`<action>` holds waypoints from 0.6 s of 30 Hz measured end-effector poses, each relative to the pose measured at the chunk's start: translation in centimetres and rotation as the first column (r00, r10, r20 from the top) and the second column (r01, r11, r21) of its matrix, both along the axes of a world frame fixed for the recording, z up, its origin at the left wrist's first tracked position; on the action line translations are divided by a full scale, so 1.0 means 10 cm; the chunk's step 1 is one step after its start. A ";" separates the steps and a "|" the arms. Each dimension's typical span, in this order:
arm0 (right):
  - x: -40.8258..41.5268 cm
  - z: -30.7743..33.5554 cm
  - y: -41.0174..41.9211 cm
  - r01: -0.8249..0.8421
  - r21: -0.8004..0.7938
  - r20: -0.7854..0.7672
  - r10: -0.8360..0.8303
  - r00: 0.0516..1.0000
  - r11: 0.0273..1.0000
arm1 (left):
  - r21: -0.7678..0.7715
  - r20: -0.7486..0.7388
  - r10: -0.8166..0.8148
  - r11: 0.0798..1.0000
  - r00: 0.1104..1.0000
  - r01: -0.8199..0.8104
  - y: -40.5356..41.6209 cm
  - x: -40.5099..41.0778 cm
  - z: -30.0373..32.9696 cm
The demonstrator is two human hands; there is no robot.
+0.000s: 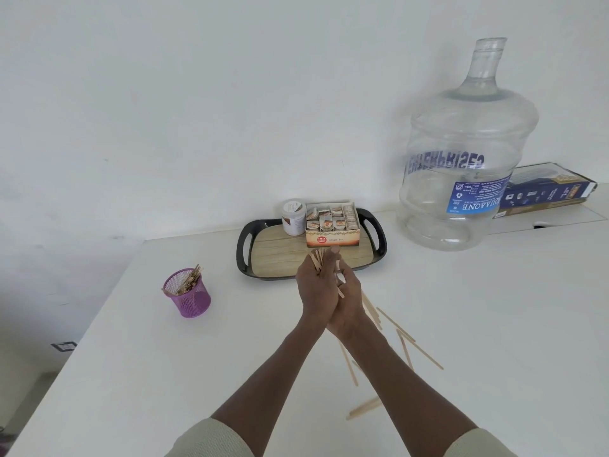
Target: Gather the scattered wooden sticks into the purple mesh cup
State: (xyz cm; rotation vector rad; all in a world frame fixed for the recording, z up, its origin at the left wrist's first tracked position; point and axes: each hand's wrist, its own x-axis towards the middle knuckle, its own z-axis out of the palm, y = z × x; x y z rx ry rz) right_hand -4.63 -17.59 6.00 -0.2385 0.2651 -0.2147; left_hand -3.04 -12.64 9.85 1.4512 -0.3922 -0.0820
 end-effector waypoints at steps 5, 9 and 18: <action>-0.04 -0.08 0.02 -0.014 0.017 -0.058 0.015 0.998 1.000 | 0.007 0.005 0.007 1.000 1.000 -0.007 0.03 0.08 0.02; 0.00 -0.02 0.06 0.003 -0.062 0.012 -0.003 1.000 0.998 | 0.104 -0.009 -0.024 0.994 1.000 0.025 0.02 0.04 -0.07; -0.06 0.01 0.12 -0.102 -0.223 -0.056 0.091 0.994 0.970 | 0.194 -0.195 0.014 0.981 0.981 0.024 0.12 0.04 -0.21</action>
